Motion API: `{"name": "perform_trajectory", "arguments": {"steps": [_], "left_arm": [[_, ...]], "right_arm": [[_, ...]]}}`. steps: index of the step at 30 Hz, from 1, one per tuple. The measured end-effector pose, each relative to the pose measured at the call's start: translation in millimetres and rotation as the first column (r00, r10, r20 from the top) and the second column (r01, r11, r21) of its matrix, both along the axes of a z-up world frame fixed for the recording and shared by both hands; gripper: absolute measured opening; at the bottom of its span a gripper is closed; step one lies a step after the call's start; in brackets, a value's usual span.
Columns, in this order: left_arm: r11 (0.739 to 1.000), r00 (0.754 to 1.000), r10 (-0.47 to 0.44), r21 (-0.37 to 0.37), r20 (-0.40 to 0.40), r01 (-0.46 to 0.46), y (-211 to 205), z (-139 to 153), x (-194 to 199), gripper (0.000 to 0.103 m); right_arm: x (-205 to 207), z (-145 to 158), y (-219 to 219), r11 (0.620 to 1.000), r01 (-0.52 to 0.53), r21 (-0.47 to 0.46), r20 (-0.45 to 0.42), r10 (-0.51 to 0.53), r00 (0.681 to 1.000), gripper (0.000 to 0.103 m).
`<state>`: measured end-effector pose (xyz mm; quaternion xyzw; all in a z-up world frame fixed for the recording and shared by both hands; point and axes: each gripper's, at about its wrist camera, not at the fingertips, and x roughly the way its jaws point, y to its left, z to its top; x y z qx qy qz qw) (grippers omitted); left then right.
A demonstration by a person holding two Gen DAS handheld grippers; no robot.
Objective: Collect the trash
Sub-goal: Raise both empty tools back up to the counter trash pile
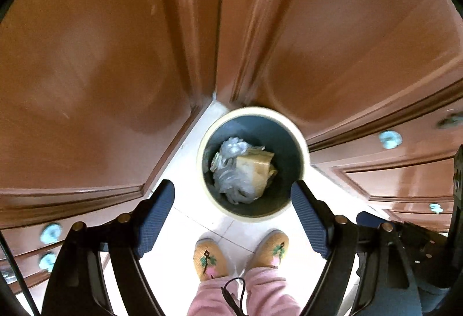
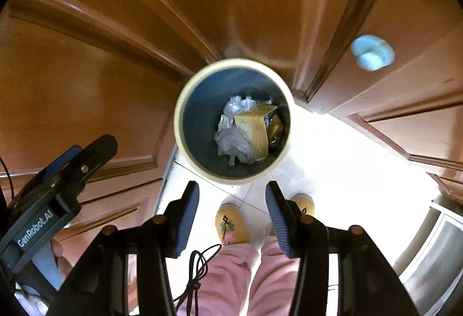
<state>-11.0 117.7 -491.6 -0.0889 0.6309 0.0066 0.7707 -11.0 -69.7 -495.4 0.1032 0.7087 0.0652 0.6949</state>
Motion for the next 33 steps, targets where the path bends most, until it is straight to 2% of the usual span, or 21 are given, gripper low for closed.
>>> {"name": "perform_trajectory", "arguments": {"steps": [4,10,14,17,19,23,28,30,33], "left_arm": [[0.999,0.999,-0.020,-0.025,0.033,0.021,-13.1,57.6,3.3,0.081],[0.995,0.985,-0.094,-0.023,0.144,0.098,-27.8,172.4,7.2,0.084],[0.991,0.966,-0.134,0.001,0.219,0.137,-33.4,245.5,9.3,0.088],[0.985,0.952,-0.171,0.054,0.255,0.163,-41.2,288.6,12.4,0.088],[0.982,0.939,-0.188,0.062,0.288,0.177,-45.4,313.3,14.9,0.088],[0.971,0.896,-0.237,0.106,0.376,0.212,-58.0,361.7,20.4,0.088],[0.951,0.810,-0.307,0.193,0.499,0.241,-75.6,417.4,28.1,0.089],[0.945,0.769,-0.325,0.213,0.550,0.248,-80.7,436.2,31.0,0.092],[0.942,0.725,-0.333,0.239,0.602,0.235,-86.8,455.0,36.2,0.102]], "right_arm": [[-7.4,59.7,-11.4,0.999,0.044,0.012,0.044,-0.045,0.998,0.048],[-17.1,157.1,-26.1,0.995,0.097,0.034,0.143,-0.101,0.985,0.048],[-21.8,223.3,-31.4,0.990,0.129,0.057,0.245,-0.139,0.960,0.048],[-26.1,265.0,-33.3,0.986,0.151,0.073,0.316,-0.166,0.934,0.048],[-26.0,288.5,-31.9,0.984,0.163,0.076,0.351,-0.180,0.919,0.048],[-27.0,339.6,-32.0,0.979,0.186,0.078,0.453,-0.202,0.868,0.048],[-28.3,391.3,-42.2,0.976,0.210,0.063,0.555,-0.209,0.805,0.048],[-27.5,412.1,-46.5,0.973,0.225,0.053,0.592,-0.212,0.778,0.048],[-25.3,443.9,-56.2,0.965,0.260,0.038,0.628,-0.225,0.745,0.048]]}}
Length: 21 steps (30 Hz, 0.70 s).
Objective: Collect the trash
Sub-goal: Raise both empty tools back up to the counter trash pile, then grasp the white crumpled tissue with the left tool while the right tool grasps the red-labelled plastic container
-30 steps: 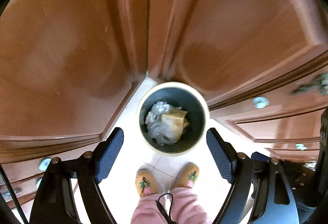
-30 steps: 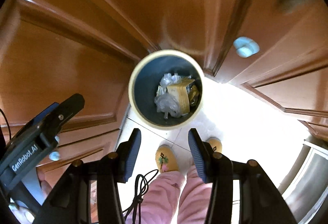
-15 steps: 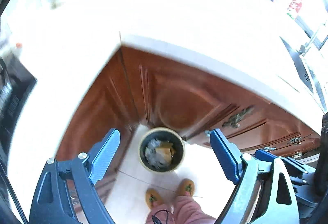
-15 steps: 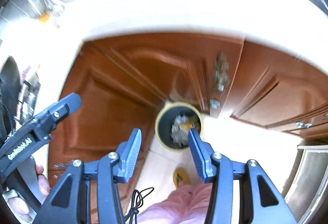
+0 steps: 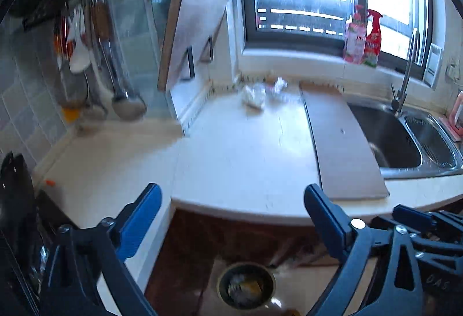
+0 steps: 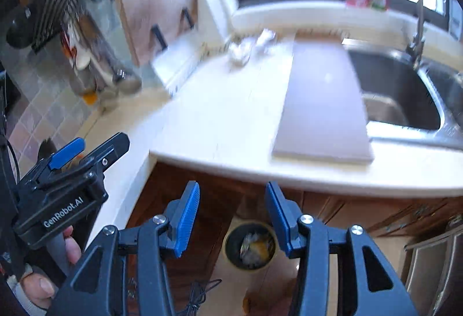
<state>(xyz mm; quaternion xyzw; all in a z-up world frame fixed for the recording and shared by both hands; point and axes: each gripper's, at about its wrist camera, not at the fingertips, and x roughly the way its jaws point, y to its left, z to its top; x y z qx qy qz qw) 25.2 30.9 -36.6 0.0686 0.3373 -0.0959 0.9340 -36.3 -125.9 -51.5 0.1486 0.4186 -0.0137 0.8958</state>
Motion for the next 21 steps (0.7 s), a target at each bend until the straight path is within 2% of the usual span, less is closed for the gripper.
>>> {"name": "perform_trajectory", "arguments": {"steps": [4,7,10,14,17,21], "left_arm": [[1.000,1.000,0.004,-0.003,0.030,-0.004,-12.2,30.5,19.5,0.102],[1.000,1.000,0.013,-0.018,0.024,-0.012,-19.5,36.0,43.3,0.102],[1.000,1.000,0.013,-0.021,0.015,-0.012,-28.7,33.7,72.9,0.102],[1.000,1.000,0.017,-0.019,-0.011,-0.017,-41.6,29.5,124.5,0.102],[0.999,0.998,0.041,-0.020,-0.054,-0.042,-53.7,23.2,170.6,0.102],[0.998,0.989,0.056,-0.002,-0.138,-0.057,-79.1,3.8,243.7,0.102]], "right_arm": [[5.6,33.9,-19.3,0.999,0.036,0.009,0.041,-0.037,0.999,0.048],[16.4,51.8,-35.9,0.999,0.048,-0.003,0.066,-0.048,0.997,0.049],[38.1,66.4,-58.5,0.999,0.046,0.014,0.068,-0.047,0.997,0.054],[91.3,78.3,-92.8,0.997,0.038,0.060,0.058,-0.041,0.997,0.055],[146.2,81.0,-123.0,0.996,0.030,0.084,0.052,-0.034,0.998,0.055],[225.0,70.1,-163.0,0.993,0.025,0.113,0.004,-0.026,1.000,0.055]]}}
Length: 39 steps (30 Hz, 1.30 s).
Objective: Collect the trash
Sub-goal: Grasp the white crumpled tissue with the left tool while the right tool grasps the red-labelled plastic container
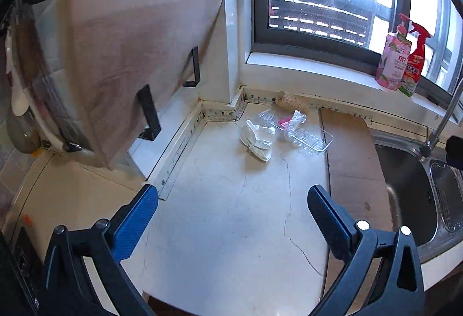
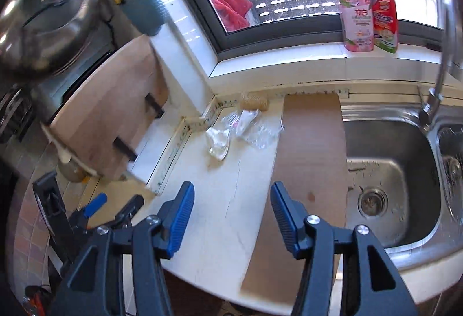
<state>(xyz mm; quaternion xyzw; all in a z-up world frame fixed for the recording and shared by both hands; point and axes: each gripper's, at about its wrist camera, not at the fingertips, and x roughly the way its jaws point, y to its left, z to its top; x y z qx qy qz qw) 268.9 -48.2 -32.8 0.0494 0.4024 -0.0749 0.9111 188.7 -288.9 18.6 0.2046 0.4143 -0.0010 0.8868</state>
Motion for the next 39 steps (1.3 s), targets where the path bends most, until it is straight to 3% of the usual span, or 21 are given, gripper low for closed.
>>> {"name": "perform_trajectory", "arguments": {"steps": [4,11,15,21,24,28,30,33,35,39], "left_arm": [[0.998,0.998,0.007,0.060,-0.063,-0.003,-29.6,-24.6,61.3,0.102],[0.997,0.980,0.028,0.081,-0.196,-0.012,-56.5,-82.4,152.4,0.102],[0.998,0.956,0.059,0.038,-0.288,-0.051,-53.9,-118.1,189.8,0.102],[0.994,0.932,0.077,-0.045,-0.355,-0.099,-52.7,-152.2,228.4,0.102],[0.992,0.925,0.068,-0.078,-0.373,-0.104,-57.1,-164.2,240.8,0.102],[0.991,0.918,0.062,-0.085,-0.392,-0.103,-63.0,-183.0,248.5,0.102],[0.990,0.917,0.065,-0.088,-0.394,-0.108,-64.1,-189.9,248.2,0.101],[0.987,0.926,0.059,-0.115,-0.372,-0.109,-62.9,-190.6,244.5,0.084],[0.985,0.928,0.052,-0.135,-0.369,-0.108,-62.6,-190.4,241.1,0.046],[0.982,0.944,0.070,-0.142,-0.323,-0.122,-58.0,-177.8,228.8,0.034]], "right_arm": [[80.9,-28.4,-39.3,0.999,-0.008,0.039,-0.065,0.011,0.998,0.055],[201.5,-117.8,-67.2,0.993,-0.078,0.092,-0.213,0.096,0.972,0.055],[240.8,-166.8,-65.1,0.987,-0.112,0.117,-0.286,0.142,0.948,0.055],[264.9,-198.5,-47.1,0.979,-0.204,0.031,-0.308,0.203,0.929,0.053],[271.2,-208.6,-42.6,0.970,-0.241,0.030,-0.304,0.238,0.922,0.044],[275.5,-219.3,-36.9,0.959,-0.282,-0.001,-0.314,0.268,0.911,0.017],[273.7,-220.8,-36.5,0.959,-0.284,0.012,-0.304,0.274,0.913,0.014],[270.0,-216.8,-35.1,0.955,-0.296,0.021,-0.285,0.290,0.914,0.009],[266.8,-212.9,-31.8,0.951,-0.309,0.016,-0.272,0.301,0.914,0.006],[256.6,-201.8,-28.3,0.948,-0.316,0.022,-0.248,0.312,0.917,0.005]]}}
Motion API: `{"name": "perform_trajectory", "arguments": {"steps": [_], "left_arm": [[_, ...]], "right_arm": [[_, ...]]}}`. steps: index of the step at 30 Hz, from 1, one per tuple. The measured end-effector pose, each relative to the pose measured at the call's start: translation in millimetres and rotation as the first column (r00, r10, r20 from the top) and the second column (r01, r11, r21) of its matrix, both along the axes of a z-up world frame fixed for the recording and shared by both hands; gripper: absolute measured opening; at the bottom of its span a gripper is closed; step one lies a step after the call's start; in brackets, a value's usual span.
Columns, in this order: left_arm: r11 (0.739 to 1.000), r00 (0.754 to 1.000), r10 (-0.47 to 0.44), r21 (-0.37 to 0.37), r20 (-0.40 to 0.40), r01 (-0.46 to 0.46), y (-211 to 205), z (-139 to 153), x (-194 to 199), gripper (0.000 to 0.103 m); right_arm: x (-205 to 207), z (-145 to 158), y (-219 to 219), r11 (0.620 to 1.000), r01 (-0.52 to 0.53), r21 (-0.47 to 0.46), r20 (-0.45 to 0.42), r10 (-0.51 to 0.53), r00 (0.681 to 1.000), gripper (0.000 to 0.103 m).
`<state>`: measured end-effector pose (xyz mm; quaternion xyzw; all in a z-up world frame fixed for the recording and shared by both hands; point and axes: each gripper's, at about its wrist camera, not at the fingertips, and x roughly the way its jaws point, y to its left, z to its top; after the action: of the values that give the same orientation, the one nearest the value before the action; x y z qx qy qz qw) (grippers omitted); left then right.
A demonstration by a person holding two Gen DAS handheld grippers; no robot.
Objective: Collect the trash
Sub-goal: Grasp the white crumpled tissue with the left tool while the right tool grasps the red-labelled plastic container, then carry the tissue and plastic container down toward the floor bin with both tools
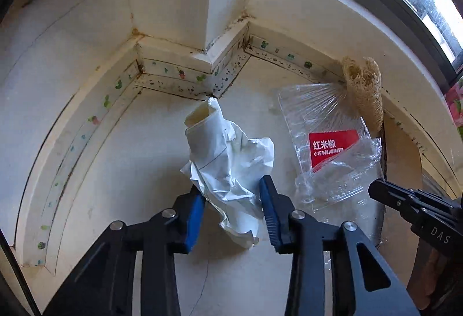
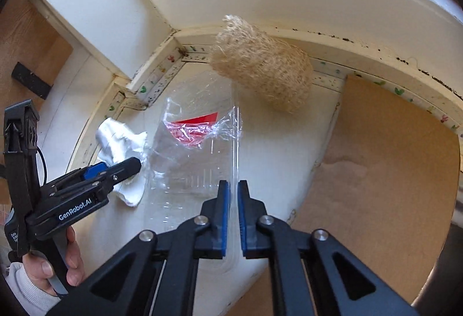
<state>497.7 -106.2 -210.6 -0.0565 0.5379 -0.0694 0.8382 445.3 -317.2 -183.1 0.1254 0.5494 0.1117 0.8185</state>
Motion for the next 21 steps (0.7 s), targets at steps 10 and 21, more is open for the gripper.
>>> {"name": "perform_trajectory", "arguments": {"steps": [10,21], "left_arm": [[0.999,0.992,-0.029,0.030,0.119,0.026,18.3,74.0,-99.4,0.024],[0.987,0.978,-0.155,-0.010,0.138,0.158,65.4,120.8,-253.9,0.024]], "right_arm": [[-56.3,33.7,11.2,0.997,0.007,0.079,0.035,-0.010,0.999,0.005],[-201.6,72.5,61.8,0.991,0.063,0.115,0.061,-0.071,0.996,0.005]]}}
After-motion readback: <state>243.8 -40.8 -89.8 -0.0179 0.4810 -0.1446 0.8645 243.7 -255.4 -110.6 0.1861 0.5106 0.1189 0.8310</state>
